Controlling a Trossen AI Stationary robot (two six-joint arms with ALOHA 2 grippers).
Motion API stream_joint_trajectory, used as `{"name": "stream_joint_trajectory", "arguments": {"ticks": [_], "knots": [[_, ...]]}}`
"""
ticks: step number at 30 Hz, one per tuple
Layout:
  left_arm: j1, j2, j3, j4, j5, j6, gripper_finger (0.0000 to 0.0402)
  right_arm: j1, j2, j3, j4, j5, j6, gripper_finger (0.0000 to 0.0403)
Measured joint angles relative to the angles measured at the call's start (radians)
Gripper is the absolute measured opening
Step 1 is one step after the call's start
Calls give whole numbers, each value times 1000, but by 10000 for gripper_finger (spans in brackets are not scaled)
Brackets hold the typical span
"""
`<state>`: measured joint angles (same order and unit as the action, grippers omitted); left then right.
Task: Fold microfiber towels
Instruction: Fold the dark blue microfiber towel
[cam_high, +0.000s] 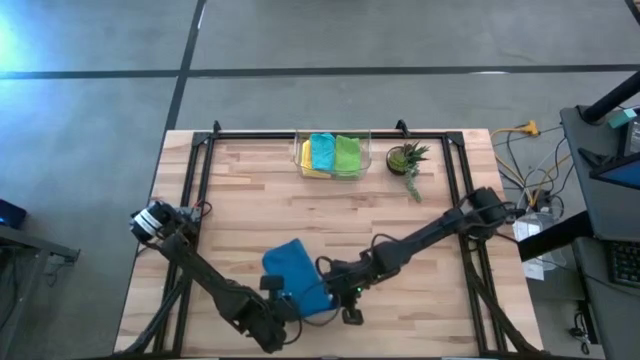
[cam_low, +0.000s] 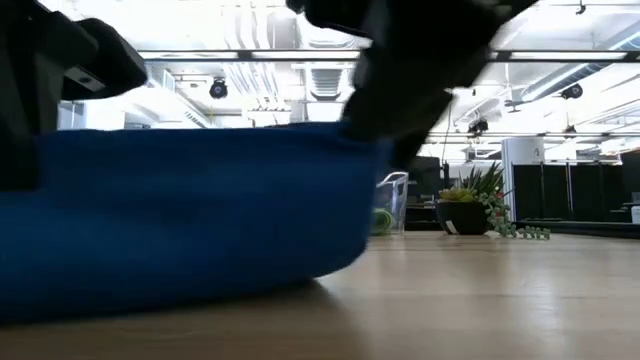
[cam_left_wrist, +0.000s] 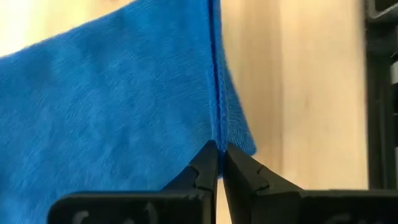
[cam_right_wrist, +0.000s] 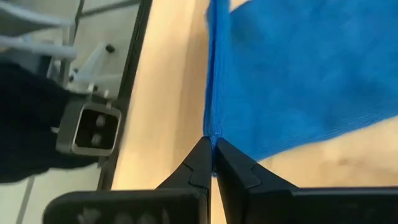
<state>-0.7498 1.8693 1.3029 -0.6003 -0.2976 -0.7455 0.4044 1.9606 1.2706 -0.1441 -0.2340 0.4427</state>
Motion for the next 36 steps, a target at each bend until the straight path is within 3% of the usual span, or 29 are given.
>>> {"name": "stream_joint_trajectory", "arguments": {"ticks": [11,21,28,36], "knots": [[-3,-37,-39,-159,-94,-153,0,-179,1,27,17,10,-53,9],[-3,-274,-358,1,-225,-451,0,-274,2,30,24,8,-133,9],[-2,-466,-571,105,-266,-530,0,-321,2,32,49,14,-165,9],[-1,-562,-675,126,-269,-531,0,-361,58,69,95,15,-166,9]]}}
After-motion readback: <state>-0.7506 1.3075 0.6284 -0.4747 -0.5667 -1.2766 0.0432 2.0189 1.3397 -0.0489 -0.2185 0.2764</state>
